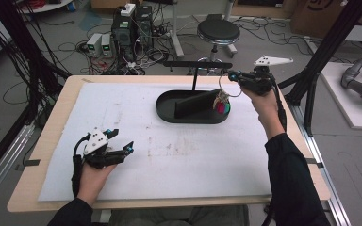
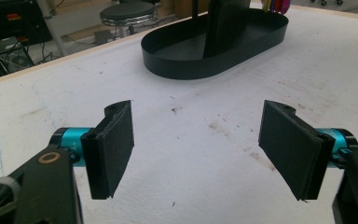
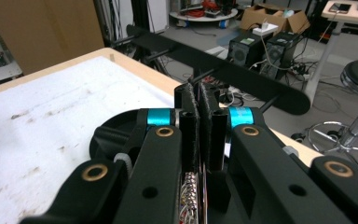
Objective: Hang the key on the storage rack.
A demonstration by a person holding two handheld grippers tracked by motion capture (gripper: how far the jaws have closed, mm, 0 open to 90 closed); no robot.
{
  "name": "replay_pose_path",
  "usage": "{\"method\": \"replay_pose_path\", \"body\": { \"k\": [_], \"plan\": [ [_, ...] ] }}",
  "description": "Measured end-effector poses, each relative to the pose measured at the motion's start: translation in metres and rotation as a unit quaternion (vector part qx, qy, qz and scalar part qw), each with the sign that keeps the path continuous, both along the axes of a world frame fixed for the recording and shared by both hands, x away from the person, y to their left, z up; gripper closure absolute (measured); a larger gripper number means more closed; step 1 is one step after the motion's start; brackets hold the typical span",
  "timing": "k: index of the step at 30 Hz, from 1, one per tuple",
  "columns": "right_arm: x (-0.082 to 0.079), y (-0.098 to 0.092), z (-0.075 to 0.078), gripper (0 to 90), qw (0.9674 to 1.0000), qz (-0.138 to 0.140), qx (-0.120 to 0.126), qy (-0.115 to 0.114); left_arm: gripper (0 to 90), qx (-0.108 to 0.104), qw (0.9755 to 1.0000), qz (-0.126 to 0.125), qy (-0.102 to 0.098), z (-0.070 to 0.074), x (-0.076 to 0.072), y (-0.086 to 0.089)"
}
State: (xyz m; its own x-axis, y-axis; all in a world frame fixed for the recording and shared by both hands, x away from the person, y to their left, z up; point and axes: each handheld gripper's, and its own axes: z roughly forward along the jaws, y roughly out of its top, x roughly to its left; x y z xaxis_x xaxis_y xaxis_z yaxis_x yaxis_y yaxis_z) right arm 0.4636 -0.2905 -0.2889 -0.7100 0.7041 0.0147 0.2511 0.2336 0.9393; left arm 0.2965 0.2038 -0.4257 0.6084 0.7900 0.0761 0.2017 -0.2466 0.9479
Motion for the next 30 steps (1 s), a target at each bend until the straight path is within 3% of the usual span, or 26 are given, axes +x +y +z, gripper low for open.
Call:
{"method": "replay_pose_path", "body": {
  "k": [11,30],
  "plan": [
    [0.017,-0.007,-0.009,87.7,0.9997,-0.023,0.004,0.011,26.5,0.0,1.0,0.01,-0.001,-0.001,-0.006,0.007],
    [0.04,0.0,-0.017,87.7,0.998,-0.061,0.008,0.018,26.5,-0.001,0.9999,0.012,-0.001,-0.002,-0.009,0.01]
  ]
}}
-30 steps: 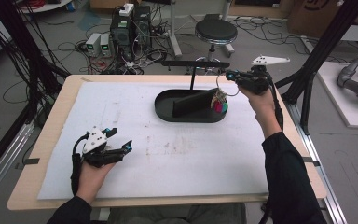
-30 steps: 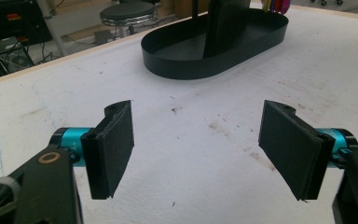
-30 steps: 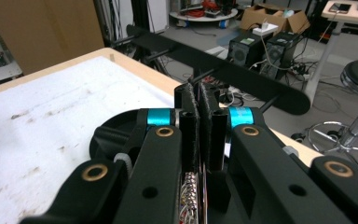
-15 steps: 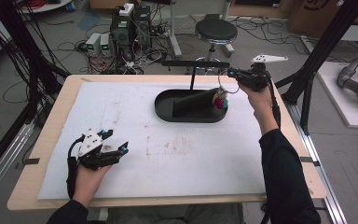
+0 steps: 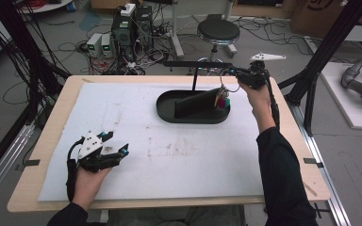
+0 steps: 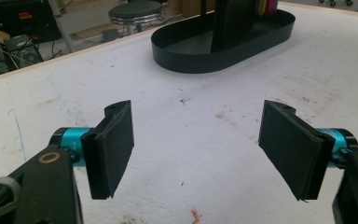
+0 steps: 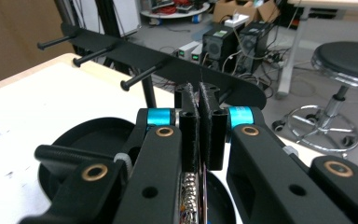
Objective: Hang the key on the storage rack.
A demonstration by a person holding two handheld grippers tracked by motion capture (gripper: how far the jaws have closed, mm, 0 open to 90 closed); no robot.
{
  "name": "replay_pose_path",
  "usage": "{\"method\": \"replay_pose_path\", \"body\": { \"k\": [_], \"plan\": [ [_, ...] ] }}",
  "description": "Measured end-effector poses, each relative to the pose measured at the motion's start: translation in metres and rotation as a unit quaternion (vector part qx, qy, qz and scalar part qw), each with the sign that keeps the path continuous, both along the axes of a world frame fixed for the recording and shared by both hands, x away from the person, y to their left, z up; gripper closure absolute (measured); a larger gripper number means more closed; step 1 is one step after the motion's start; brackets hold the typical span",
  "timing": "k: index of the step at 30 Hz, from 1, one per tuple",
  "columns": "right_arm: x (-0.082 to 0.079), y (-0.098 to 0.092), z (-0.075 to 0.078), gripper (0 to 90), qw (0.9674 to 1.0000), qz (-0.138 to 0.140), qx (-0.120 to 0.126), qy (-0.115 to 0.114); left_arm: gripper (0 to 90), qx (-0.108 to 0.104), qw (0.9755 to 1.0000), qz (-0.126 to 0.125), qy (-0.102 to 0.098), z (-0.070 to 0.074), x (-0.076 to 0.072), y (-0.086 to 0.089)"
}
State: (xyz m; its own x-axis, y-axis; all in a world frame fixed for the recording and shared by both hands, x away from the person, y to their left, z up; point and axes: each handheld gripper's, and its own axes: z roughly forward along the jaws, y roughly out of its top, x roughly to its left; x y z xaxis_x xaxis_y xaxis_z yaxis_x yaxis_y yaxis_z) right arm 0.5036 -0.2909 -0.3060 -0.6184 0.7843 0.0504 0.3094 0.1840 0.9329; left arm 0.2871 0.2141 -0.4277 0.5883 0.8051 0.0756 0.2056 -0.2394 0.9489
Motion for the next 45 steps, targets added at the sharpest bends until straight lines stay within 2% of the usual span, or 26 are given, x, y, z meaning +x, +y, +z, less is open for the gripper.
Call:
{"method": "replay_pose_path", "body": {
  "k": [6,8,11,13,23,29,33,39,42,45],
  "plan": [
    [0.004,0.003,0.002,87.6,0.9999,-0.007,-0.008,0.007,26.5,-0.001,1.0,-0.001,-0.001,0.0,-0.001,0.0],
    [0.003,0.004,0.002,87.6,0.9999,-0.011,-0.013,0.001,26.5,0.001,1.0,0.0,0.0,0.0,-0.001,0.001],
    [0.005,0.003,0.0,87.5,0.9997,-0.016,-0.017,0.004,26.5,0.0,1.0,0.0,0.0,0.0,-0.002,0.002],
    [0.006,0.001,-0.001,87.5,0.9998,-0.016,-0.011,0.01,26.5,0.001,1.0,0.0,0.001,0.0,-0.002,0.002],
    [0.006,0.0,-0.001,84.7,0.9998,-0.013,-0.011,0.006,26.5,0.0,1.0,-0.001,0.001,0.0,-0.003,0.002],
    [0.002,-0.004,0.002,82.9,0.9994,-0.028,-0.018,-0.002,26.5,0.0,1.0,-0.003,-0.001,0.0,-0.003,0.001],
    [0.0,-0.005,0.003,77.5,0.9992,-0.032,-0.025,-0.001,26.5,-0.001,1.0,-0.004,-0.001,0.0,-0.002,0.0],
    [-0.014,-0.001,0.009,60.3,0.9982,-0.037,-0.047,-0.005,26.5,-0.003,1.0,-0.003,-0.003,0.001,-0.001,0.001],
    [-0.031,-0.003,0.011,55.9,0.9969,-0.043,-0.053,-0.037,26.5,-0.001,1.0,-0.004,-0.005,0.003,0.0,0.003],
    [-0.047,-0.007,0.01,50.6,0.9977,-0.039,-0.052,-0.019,26.5,-0.005,1.0,-0.003,-0.008,0.004,0.003,0.003]
  ]
}}
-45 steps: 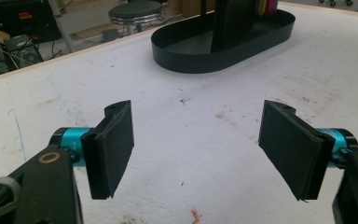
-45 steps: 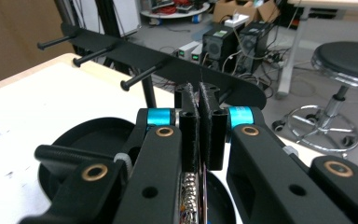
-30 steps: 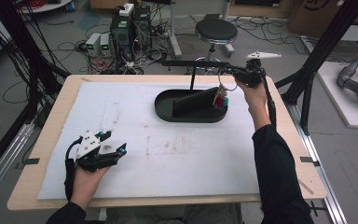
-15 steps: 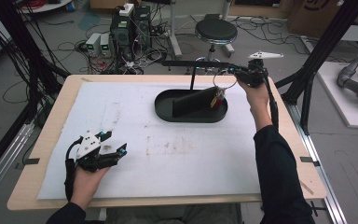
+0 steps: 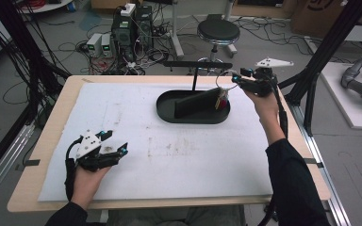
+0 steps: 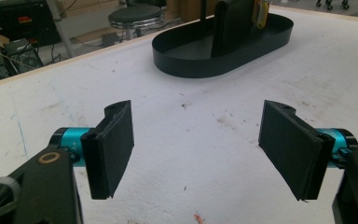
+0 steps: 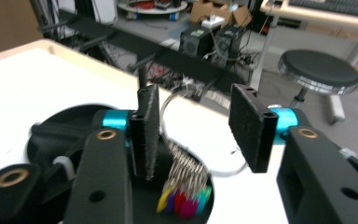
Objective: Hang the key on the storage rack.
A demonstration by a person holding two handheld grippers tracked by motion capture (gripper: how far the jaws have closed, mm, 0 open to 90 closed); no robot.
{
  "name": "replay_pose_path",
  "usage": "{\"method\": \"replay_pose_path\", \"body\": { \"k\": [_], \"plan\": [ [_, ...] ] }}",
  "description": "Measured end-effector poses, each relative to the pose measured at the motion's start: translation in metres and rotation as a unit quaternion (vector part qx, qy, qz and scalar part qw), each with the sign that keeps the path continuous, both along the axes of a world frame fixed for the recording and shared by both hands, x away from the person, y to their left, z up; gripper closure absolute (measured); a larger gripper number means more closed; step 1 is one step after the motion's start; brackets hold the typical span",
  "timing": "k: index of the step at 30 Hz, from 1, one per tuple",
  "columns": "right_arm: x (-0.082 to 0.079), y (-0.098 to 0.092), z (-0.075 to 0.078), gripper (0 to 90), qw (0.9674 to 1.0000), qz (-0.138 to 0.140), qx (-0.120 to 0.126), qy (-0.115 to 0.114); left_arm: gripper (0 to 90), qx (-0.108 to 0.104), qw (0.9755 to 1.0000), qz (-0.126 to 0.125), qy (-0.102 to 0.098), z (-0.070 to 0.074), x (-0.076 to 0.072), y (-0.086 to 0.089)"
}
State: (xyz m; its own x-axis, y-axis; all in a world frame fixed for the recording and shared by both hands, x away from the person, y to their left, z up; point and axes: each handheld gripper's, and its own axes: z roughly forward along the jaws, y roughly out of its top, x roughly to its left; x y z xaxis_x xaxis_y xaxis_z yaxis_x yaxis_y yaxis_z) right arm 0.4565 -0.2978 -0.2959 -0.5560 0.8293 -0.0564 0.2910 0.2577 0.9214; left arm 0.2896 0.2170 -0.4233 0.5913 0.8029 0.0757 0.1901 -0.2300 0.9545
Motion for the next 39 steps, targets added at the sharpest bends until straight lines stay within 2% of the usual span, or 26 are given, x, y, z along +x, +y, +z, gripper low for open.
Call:
{"method": "replay_pose_path", "body": {
  "k": [1,3,4,7,8,11,19,23,30,32,39],
  "plan": [
    [-0.006,-0.002,0.0,50.3,1.0,0.0,0.006,0.001,26.5,-0.001,1.0,0.0,-0.001,0.001,0.001,0.0],
    [-0.021,-0.007,-0.002,50.1,0.9998,0.008,0.01,-0.014,26.5,-0.003,1.0,-0.001,-0.002,0.002,0.002,-0.001],
    [-0.027,-0.009,-0.001,48.3,0.9999,0.01,0.012,-0.005,26.5,-0.002,1.0,-0.003,-0.003,0.002,0.003,-0.002],
    [-0.048,-0.017,-0.003,48.4,0.9991,0.021,0.028,-0.025,26.5,-0.002,1.0,-0.006,-0.006,0.004,0.005,-0.004],
    [-0.053,-0.019,-0.004,48.1,0.9991,0.021,0.03,-0.021,26.5,-0.003,1.0,-0.007,-0.006,0.004,0.006,-0.005],
    [-0.068,-0.027,-0.01,46.6,0.9988,0.024,0.035,-0.024,26.4,-0.006,0.9999,-0.008,-0.007,0.005,0.01,-0.007],
    [-0.11,-0.048,-0.036,40.7,0.9971,0.019,0.069,-0.025,26.2,-0.007,0.9999,-0.013,-0.008,0.006,0.017,-0.012],
    [-0.122,-0.053,-0.052,37.8,0.997,0.017,0.072,-0.02,25.9,-0.005,0.9999,-0.014,-0.007,0.006,0.019,-0.015],
    [-0.139,-0.059,-0.089,35.4,0.9967,-0.008,0.077,-0.024,25.7,-0.003,0.9999,-0.014,-0.008,0.006,0.02,-0.017],
    [-0.139,-0.059,-0.095,33.9,0.9974,-0.011,0.07,-0.01,25.7,-0.004,0.9999,-0.012,-0.007,0.005,0.02,-0.017],
    [-0.143,-0.059,-0.107,33.2,0.9984,-0.016,0.055,-0.005,25.7,-0.005,0.9998,-0.014,-0.008,0.008,0.016,-0.014]
  ]
}}
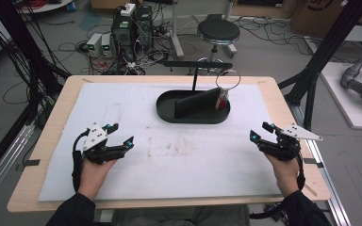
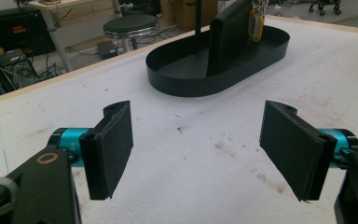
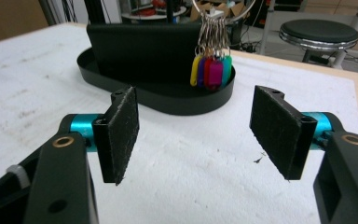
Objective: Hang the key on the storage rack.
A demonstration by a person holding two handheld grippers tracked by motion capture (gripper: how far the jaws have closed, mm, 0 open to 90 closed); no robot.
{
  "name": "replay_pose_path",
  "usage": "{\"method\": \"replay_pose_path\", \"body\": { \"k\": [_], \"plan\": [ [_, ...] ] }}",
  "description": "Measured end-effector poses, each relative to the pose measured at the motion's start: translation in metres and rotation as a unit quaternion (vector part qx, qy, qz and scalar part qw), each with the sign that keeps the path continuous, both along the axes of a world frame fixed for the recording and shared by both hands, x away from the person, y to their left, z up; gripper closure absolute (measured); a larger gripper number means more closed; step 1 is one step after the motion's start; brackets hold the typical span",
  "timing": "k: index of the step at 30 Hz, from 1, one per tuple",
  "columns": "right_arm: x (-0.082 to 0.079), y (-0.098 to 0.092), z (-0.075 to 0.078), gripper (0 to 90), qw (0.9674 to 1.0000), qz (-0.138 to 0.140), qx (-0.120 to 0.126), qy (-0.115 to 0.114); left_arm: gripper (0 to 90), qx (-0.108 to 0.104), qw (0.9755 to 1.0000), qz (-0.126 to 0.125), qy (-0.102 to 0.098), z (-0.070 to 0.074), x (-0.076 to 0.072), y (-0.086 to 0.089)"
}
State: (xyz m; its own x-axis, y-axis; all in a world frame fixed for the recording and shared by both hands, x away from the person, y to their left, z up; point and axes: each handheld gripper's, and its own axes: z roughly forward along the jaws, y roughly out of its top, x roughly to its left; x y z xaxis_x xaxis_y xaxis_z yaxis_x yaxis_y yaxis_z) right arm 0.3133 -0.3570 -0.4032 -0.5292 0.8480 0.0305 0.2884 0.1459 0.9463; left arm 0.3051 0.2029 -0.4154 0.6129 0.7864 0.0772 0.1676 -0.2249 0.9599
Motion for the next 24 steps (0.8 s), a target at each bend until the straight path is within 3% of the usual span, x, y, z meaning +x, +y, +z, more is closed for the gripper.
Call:
{"method": "replay_pose_path", "body": {
  "k": [14,24],
  "plan": [
    [0.0049,-0.004,-0.0093,30.9,0.9996,-0.012,-0.011,0.021,25.7,0.009,0.9999,-0.001,0.011,-0.0044,0.0015,0.0038],
    [0.0058,-0.0047,-0.0112,30.5,0.9995,-0.011,-0.02,0.023,25.7,0.01,0.9998,0.0,0.018,-0.0063,0.0056,0.005]
  ]
}}
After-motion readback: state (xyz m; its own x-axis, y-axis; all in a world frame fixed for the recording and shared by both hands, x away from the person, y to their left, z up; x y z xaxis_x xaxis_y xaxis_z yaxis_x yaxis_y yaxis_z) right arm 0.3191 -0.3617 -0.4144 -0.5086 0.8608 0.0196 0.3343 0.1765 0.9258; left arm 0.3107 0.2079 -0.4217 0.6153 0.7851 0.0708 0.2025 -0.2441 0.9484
